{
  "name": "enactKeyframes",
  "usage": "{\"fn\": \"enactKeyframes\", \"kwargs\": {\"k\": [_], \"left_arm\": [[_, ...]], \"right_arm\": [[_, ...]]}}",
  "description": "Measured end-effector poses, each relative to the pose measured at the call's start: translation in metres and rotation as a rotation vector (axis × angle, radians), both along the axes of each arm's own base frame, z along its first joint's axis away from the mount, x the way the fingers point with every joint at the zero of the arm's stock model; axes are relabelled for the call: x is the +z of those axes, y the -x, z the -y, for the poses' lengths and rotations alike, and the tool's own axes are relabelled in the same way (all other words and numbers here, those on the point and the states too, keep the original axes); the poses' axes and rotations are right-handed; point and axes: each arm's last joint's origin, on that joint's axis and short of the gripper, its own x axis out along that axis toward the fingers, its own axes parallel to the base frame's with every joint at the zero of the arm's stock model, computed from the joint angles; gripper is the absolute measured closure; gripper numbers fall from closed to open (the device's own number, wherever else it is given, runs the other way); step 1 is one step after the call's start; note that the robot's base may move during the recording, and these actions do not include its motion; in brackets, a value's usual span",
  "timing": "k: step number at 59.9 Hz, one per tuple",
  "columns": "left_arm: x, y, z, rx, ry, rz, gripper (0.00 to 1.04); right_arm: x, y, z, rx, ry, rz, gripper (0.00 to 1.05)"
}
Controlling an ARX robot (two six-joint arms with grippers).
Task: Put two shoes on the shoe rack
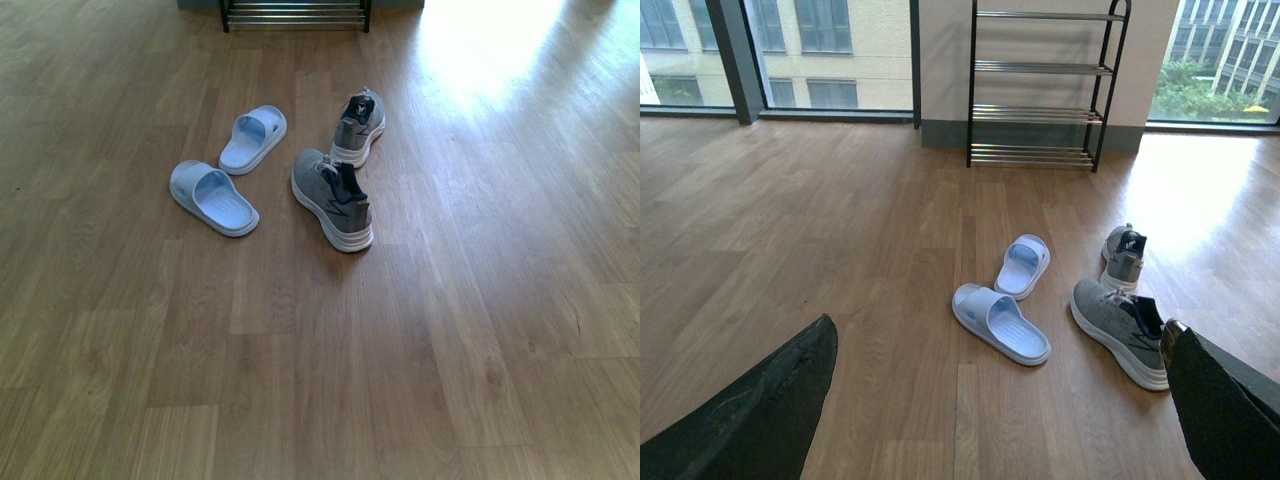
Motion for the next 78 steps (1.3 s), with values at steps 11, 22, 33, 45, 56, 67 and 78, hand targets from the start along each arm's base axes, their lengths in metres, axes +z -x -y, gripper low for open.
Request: {"fn": "enactKeyframes", "kwargs": {"k": [11,22,33,45,56,67,78], "left_arm": [[0.0,0.0,0.0,0.0,0.0,0.0,0.09],[0.0,0.0,0.0,0.0,0.0,0.0,0.09],[0.0,0.0,0.0,0.001,0.0,0.0,0.09],[0.0,0.0,0.0,0.0,0.0,0.0,0.09],[0.0,0.0,0.0,0.0,0.0,0.0,0.09],[0.0,0.0,0.0,0.0,0.0,0.0,0.09],[0.0,0.0,0.0,0.0,0.0,0.0,0.09]], "right_arm": [[0.0,0.0,0.0,0.0,0.0,0.0,0.09],[0.0,0.0,-0.0001,0.002,0.0,0.0,0.09],[0.0,0.0,-0.0001,0.003,0.0,0.0,0.09],[0.0,0.0,-0.0001,0.003,0.0,0.0,0.09],[0.0,0.0,-0.0001,0.003,0.0,0.0,0.09],[0.0,0.0,-0.0001,0.003,0.0,0.0,0.09],[0.0,0.0,-0.0001,0.003,0.0,0.0,0.09]]}}
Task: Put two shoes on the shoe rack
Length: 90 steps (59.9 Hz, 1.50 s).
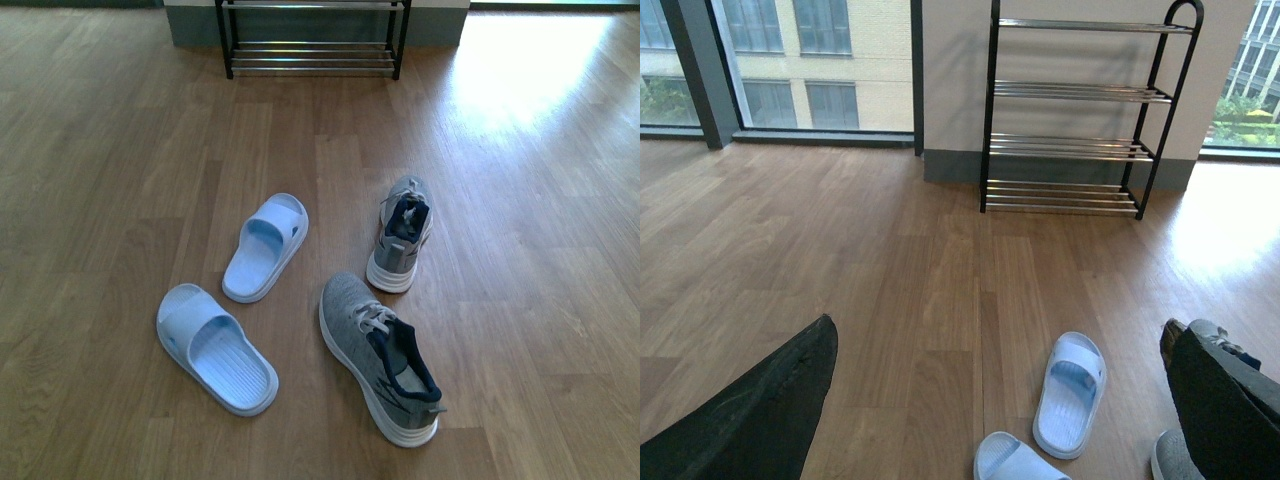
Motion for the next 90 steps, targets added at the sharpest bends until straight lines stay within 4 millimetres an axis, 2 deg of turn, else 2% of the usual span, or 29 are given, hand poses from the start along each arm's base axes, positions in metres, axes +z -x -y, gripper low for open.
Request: {"fn": "enactKeyframes", "kwargs": {"k": [20,25,35,43,51,54,57,63,68,75,82,90], "left_arm": [[0.0,0.0,0.0,0.0,0.0,0.0,0.09],[0.0,0.0,0.0,0.0,0.0,0.0,0.09],[0.0,0.0,0.0,0.0,0.0,0.0,0.09],[0.0,0.0,0.0,0.0,0.0,0.0,0.09],[0.0,0.0,0.0,0.0,0.0,0.0,0.09],[0.0,0.0,0.0,0.0,0.0,0.0,0.09],[0.0,0.0,0.0,0.0,0.0,0.0,0.09],[0.0,0.0,0.0,0.0,0.0,0.0,0.09],[0.0,0.0,0.0,0.0,0.0,0.0,0.09],[0.0,0.0,0.0,0.0,0.0,0.0,0.09],[0.0,0.0,0.0,0.0,0.0,0.0,0.09],[0.0,0.0,0.0,0.0,0.0,0.0,0.09]], "right_arm": [[0.0,0.0,0.0,0.0,0.0,-0.002,0.09],[-0.002,-0.002,0.001,-0.048,-0.038,-0.089,0.09],[0.003,-0.037,0.008,-0.019,-0.079,-0.259,0.09],[-0.011,-0.075,0.012,0.002,-0.085,-0.395,0.09],[-0.041,-0.117,0.008,0.038,-0.062,-0.557,0.09],[-0.057,-0.134,0.003,0.04,-0.038,-0.627,0.09],[-0.069,-0.145,0.001,0.057,-0.043,-0.688,0.09],[-0.111,-0.174,-0.008,0.022,-0.113,-0.868,0.09],[-0.133,-0.19,-0.012,-0.014,-0.102,-0.926,0.09],[-0.171,-0.211,-0.013,-0.065,-0.062,-1.0,0.09],[-0.194,-0.217,-0.016,-0.067,-0.044,-1.048,0.09],[-0.223,-0.22,-0.031,-0.021,-0.027,-1.113,0.09]]}}
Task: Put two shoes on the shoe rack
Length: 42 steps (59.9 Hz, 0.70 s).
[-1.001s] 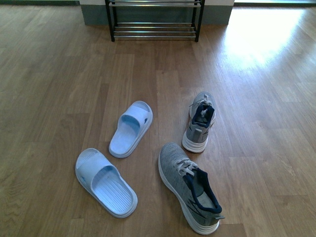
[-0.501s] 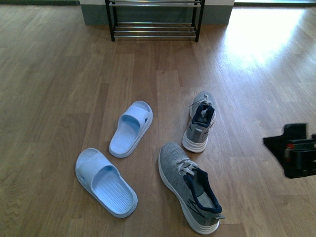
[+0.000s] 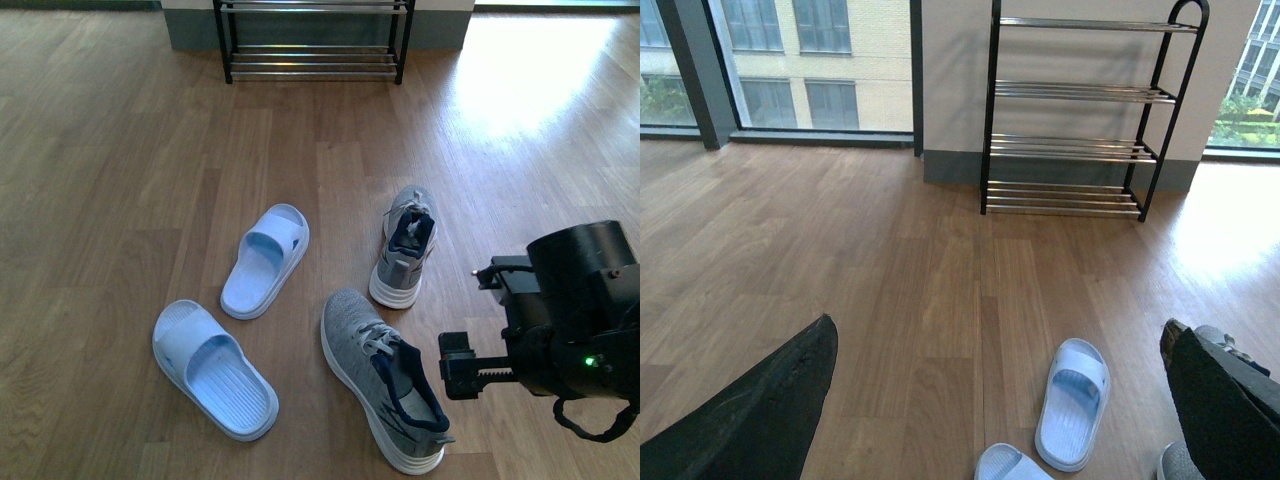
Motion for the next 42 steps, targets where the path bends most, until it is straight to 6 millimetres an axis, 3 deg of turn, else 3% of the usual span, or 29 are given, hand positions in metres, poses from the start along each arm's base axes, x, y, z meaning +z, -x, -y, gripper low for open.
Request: {"fn": "enactKeyframes", "kwargs": {"k": [20,42], "left_arm": [[0.0,0.0,0.0,0.0,0.0,0.0,0.09],[0.0,0.0,0.0,0.0,0.0,0.0,0.09]], "right_arm": [[-0.037,-0.005,-0.018,0.076,-0.028,-0.054,0.09],[-0.067,-0.028,0.002,0.105,-0.103,-0.011,0.09]]}}
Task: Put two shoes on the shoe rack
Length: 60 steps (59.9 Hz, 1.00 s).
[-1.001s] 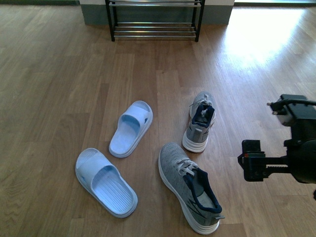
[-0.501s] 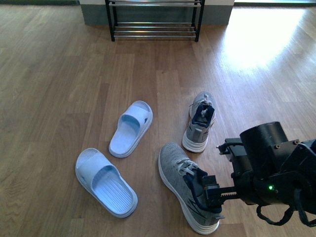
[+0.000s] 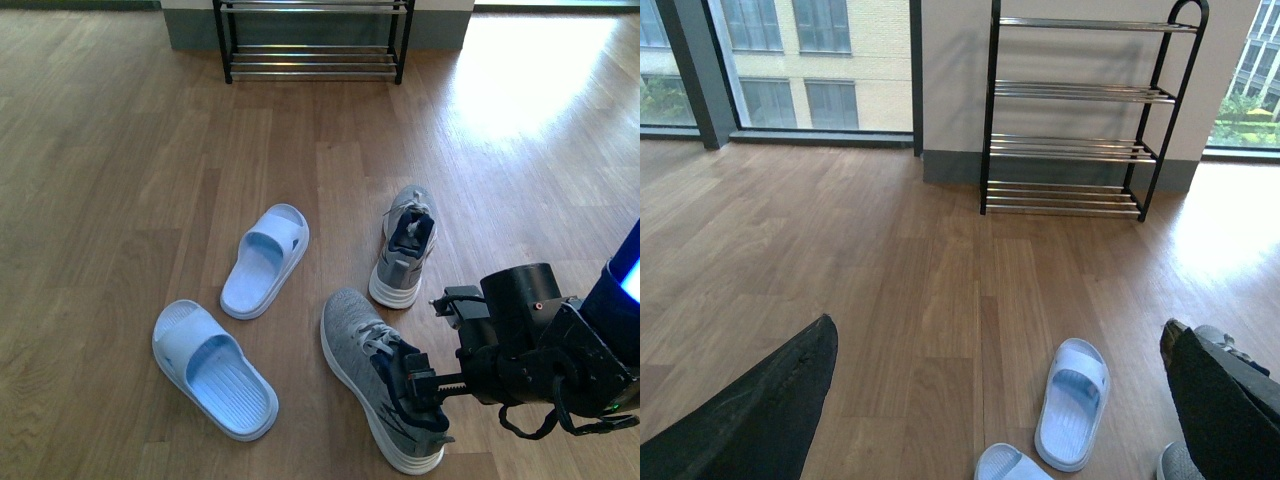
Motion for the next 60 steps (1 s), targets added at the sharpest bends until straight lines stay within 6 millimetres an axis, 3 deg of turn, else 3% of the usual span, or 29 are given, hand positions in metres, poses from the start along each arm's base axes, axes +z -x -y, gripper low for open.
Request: {"fn": "enactKeyframes", "kwargs": {"k": [16,35,48,60], "left_arm": [[0.0,0.0,0.0,0.0,0.0,0.0,0.09],[0.0,0.0,0.0,0.0,0.0,0.0,0.09],[0.0,0.0,0.0,0.0,0.0,0.0,0.09],[0.0,0.0,0.0,0.0,0.0,0.0,0.09]], "right_arm": [[-0.023,-0.01,0.001,0.022,-0.139,0.024,0.12],[-0.029,-0.011,0.01,0.005,-0.17,0.05,0.61],[-0.027,-0.003,0.007,-0.018,-0.192,0.068,1.03],[0.007,0.019,0.023,-0.119,-0.12,0.081,1.03]]}}
